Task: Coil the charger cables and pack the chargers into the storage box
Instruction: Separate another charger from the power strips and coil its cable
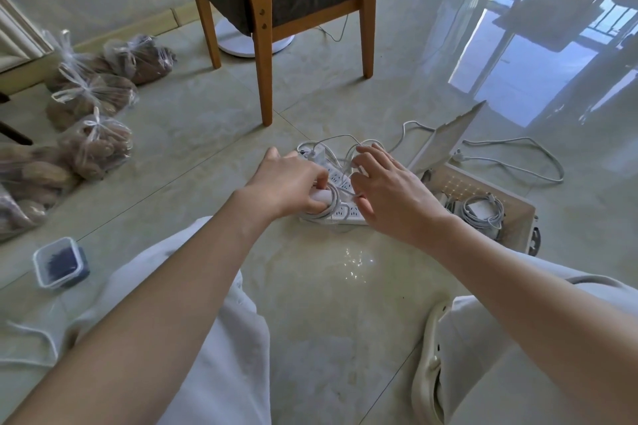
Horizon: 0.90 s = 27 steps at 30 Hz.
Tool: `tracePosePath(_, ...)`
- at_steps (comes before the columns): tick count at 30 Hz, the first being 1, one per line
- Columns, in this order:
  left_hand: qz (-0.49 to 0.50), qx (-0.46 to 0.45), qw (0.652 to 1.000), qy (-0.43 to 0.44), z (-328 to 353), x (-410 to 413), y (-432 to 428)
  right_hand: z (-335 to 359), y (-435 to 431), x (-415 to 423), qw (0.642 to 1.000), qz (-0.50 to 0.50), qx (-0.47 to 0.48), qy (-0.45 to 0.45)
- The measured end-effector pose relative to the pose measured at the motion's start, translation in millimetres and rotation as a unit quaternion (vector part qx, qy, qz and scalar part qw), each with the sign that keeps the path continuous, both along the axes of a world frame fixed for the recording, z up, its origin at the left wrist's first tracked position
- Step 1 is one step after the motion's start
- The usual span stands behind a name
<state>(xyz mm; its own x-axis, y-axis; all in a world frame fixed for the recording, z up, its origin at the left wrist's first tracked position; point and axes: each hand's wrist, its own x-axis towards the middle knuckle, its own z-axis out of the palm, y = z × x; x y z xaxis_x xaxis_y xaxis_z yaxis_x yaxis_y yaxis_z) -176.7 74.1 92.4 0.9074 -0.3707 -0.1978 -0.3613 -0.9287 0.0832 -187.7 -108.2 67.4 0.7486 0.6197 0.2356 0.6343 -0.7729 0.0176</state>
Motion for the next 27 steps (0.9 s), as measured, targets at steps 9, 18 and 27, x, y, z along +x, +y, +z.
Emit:
tracePosePath(9, 0.095, -0.055, 0.993, -0.033, 7.1, 9.9, 11.3, 18.8, -5.4, 0.1, 0.986, -0.163, -0.026, -0.017)
tracePosePath(18, 0.219, -0.076, 0.968, -0.092, -3.0, 12.4, 4.1, 26.0, -0.2, -19.3, 0.970, -0.147, 0.060, 0.186)
tracePosePath(27, 0.189, -0.065, 0.977, -0.077, -17.0, 17.5, 8.3, 24.0, -6.6, -28.5, 0.968, -0.134, 0.068, 0.198)
